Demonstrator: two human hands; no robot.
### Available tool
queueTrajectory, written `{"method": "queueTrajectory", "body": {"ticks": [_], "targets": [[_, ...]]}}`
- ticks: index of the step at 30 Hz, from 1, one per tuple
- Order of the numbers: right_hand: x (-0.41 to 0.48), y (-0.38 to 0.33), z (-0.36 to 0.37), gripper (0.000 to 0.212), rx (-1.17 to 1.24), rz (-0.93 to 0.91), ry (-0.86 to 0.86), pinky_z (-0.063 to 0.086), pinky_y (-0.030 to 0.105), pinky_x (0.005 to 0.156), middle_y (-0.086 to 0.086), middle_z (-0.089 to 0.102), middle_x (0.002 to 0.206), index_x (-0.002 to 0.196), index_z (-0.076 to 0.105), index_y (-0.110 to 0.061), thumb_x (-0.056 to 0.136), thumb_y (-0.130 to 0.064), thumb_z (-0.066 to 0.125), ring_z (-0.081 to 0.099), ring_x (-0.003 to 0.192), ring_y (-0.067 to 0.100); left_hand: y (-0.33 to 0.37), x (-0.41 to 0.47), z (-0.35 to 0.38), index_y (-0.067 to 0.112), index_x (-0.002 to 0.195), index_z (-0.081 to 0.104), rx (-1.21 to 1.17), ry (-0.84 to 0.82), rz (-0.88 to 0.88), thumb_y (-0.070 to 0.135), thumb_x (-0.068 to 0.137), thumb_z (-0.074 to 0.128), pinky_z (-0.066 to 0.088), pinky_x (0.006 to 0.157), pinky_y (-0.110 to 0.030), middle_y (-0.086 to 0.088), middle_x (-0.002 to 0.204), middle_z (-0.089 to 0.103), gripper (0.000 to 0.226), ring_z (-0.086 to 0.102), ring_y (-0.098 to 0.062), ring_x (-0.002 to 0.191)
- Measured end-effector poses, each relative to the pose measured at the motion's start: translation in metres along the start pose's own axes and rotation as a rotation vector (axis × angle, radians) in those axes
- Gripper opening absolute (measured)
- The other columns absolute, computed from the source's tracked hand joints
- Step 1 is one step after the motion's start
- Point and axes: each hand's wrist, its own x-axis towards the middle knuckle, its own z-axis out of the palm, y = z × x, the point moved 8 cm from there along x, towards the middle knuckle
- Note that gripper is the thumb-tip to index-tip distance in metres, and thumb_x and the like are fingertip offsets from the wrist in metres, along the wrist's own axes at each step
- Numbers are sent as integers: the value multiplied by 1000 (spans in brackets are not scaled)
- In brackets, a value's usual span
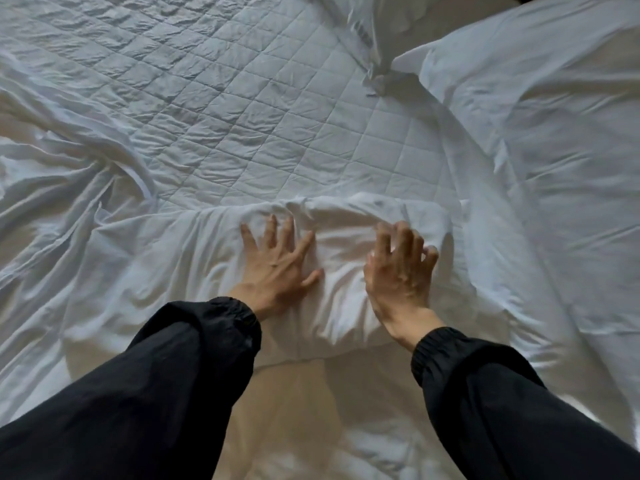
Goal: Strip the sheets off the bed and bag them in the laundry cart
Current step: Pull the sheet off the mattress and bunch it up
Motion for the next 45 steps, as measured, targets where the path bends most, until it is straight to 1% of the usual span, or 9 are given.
{"method": "queueTrajectory", "body": {"ticks": [3,5,12,17,24,28,34,39,45], "targets": [[-2,21,4,53,67,175,-109,36,48,88,19,43,130,136,35,-10,93,-34,53,44,112,36,1,3,-14,34,148,15,-66,117,-40,62,89,28,12,110,-63,-10,148,26,67,20,-34,137],[2,24,7,39,134,171,-154,43,44,83,18,51,123,133,34,-10,100,-28,42,53,106,36,1,7,-19,31,146,20,-111,151,-41,56,91,32,17,108,-58,-7,141,34,61,26,-32,131],[11,36,-8,24,150,6,-89,37,33,62,16,68,98,124,38,-9,103,-11,26,66,83,35,-13,1,-7,31,152,-7,-100,66,-78,52,97,15,-15,107,-67,-5,161,-7,63,-13,-28,147],[10,41,-8,23,155,23,-58,35,32,60,15,68,91,119,43,-9,104,-15,27,65,79,35,-14,0,-4,32,151,-10,-92,18,-70,54,96,9,-13,105,-70,-2,160,-15,62,-17,-28,146],[-27,55,-11,30,470,292,-64,30,33,65,15,64,110,116,45,-7,104,-29,29,61,89,36,15,-2,-9,29,153,4,-118,56,-40,58,93,23,-8,109,-67,-13,161,0,69,-5,-35,147],[-45,51,1,32,556,255,-188,45,40,74,16,63,111,121,44,-10,102,-34,35,60,94,38,68,-8,-14,38,151,-6,-165,39,120,75,77,4,-12,109,-66,-11,161,-7,83,-8,-33,147],[-38,70,-17,33,450,187,-160,35,35,63,22,66,92,115,46,-9,103,-35,29,62,85,41,84,-10,-8,42,147,-17,-157,38,146,77,81,4,-14,106,-69,-8,159,-19,78,-17,-31,146],[-43,82,-8,34,368,346,-221,35,35,68,18,66,99,107,57,-11,102,-28,28,60,90,36,72,-16,-1,41,147,-16,-87,4,123,76,79,-1,-16,103,-71,-9,158,-22,78,-19,-33,145],[-15,68,-22,25,384,295,-131,41,36,73,11,59,109,107,54,-11,93,-28,42,58,92,33,70,5,-20,35,152,3,-162,73,118,68,85,28,-11,112,-63,-9,160,-1,79,-3,-28,147]]}}
